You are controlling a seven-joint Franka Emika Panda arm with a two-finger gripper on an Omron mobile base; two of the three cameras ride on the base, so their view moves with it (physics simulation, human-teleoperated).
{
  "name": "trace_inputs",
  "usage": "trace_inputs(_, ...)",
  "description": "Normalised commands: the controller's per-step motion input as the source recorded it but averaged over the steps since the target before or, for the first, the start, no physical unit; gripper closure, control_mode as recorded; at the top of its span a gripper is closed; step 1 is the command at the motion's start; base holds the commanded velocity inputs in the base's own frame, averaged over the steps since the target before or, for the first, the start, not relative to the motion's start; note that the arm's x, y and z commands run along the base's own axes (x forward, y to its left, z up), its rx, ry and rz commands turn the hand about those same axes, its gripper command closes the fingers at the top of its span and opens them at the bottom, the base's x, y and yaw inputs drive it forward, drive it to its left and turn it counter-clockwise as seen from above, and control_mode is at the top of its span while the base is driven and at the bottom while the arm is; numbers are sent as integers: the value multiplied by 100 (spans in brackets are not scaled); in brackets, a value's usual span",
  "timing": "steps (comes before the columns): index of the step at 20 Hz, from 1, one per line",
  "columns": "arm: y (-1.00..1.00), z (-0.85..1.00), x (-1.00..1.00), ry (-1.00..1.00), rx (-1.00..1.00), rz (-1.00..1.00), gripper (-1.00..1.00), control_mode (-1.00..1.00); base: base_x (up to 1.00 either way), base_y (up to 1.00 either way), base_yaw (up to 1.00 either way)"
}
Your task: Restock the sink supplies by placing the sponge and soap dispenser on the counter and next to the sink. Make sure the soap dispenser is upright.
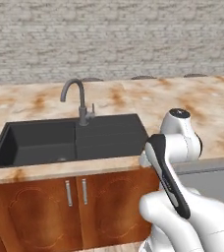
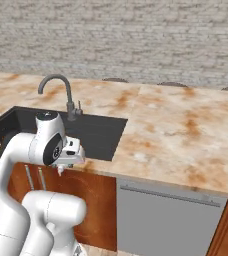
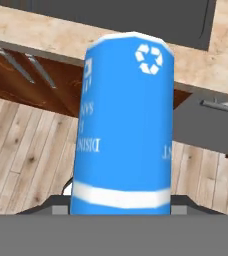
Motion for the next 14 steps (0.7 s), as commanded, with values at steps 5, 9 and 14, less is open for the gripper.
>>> trace_inputs(5, -34, 4, 19, 0, 0, 9, 100, -100, 27, -48, 14)
trace_inputs(9, -64, 11, 81, 6, 0, 29, 100, -100, 0, 0, 0)
trace_inputs(14, -12, 7, 98, 5, -7, 45, 100, -100, 0, 0, 0)
